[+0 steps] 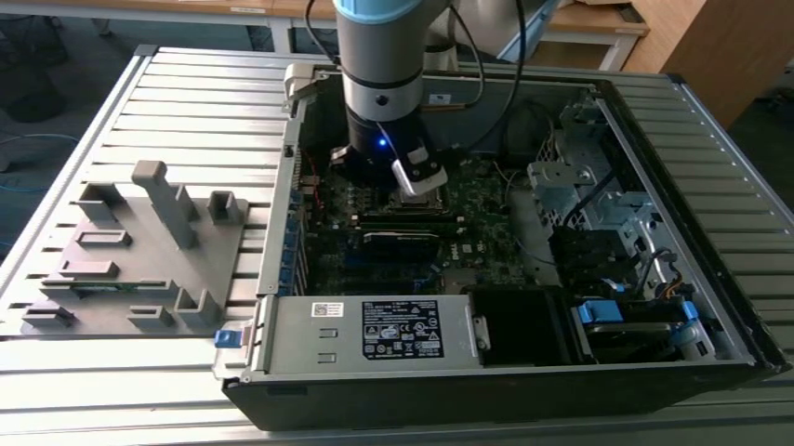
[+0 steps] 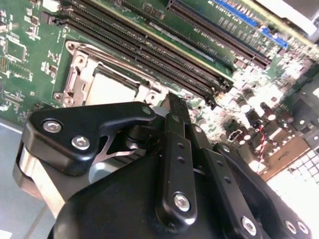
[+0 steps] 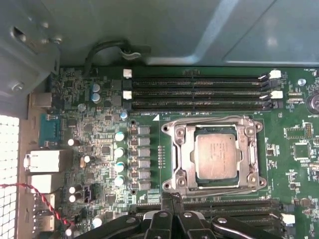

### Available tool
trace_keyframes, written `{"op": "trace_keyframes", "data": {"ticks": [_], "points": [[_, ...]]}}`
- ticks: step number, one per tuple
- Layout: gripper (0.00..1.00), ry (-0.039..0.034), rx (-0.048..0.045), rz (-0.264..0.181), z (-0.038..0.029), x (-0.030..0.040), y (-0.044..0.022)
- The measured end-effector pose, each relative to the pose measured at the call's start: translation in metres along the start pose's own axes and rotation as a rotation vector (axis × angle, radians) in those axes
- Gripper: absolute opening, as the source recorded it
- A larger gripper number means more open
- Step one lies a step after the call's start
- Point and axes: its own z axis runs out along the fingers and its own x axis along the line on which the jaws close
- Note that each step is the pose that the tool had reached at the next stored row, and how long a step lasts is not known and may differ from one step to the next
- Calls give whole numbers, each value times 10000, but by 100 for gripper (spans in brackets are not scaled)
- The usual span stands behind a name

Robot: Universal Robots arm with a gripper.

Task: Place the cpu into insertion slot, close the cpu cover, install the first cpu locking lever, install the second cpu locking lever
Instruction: 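Install the second cpu locking lever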

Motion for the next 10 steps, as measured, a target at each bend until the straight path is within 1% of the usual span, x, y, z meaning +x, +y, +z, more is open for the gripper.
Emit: {"op": "trace_keyframes", "data": {"ticks": [2,4,10], "points": [[10,0,4,1,6,-19,18],[10,0,5,4,14,-66,35],[10,-3,30,18,39,-278,77]]}}
